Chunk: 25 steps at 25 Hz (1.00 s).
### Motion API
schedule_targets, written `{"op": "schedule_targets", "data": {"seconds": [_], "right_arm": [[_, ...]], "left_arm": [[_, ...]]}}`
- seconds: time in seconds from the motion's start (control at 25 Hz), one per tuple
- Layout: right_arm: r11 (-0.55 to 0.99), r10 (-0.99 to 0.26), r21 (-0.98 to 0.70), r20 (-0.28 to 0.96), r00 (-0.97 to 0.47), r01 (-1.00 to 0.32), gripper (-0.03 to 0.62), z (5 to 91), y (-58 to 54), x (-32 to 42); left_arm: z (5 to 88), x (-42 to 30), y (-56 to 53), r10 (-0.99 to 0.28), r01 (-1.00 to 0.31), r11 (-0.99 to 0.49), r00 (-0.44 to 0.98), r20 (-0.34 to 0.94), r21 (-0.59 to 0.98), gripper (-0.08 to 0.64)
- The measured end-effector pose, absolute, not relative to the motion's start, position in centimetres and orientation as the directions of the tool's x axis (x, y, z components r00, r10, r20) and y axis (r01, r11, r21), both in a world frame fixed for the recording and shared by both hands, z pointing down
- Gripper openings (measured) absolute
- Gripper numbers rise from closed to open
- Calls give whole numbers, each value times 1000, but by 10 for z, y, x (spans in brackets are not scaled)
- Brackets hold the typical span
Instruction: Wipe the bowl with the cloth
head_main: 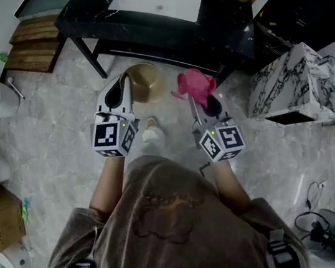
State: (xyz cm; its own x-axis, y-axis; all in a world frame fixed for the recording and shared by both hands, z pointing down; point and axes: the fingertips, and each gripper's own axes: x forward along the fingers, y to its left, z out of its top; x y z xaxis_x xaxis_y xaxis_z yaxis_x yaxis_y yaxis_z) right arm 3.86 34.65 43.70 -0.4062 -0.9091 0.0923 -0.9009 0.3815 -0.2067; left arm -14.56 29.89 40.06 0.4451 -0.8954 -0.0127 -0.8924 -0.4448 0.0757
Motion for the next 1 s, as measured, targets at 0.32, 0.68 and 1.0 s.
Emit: {"op": "schedule_targets", "data": {"seconds": [0.32,0.68,1.0], "right_arm": [[366,-916,-216,89,-391,-905,115,423,254,36],[314,-938,-223,76,-337,-923,115,417,159,36],[289,-946,-220,84,-313,-932,115,415,106,43]], "left_arm": [[392,-146,205,-881,-877,-471,473,-6,92,17],[387,-143,107,-851,-848,-523,525,-1,92,17],[390,-134,48,-837,-833,-543,547,6,111,17]]}}
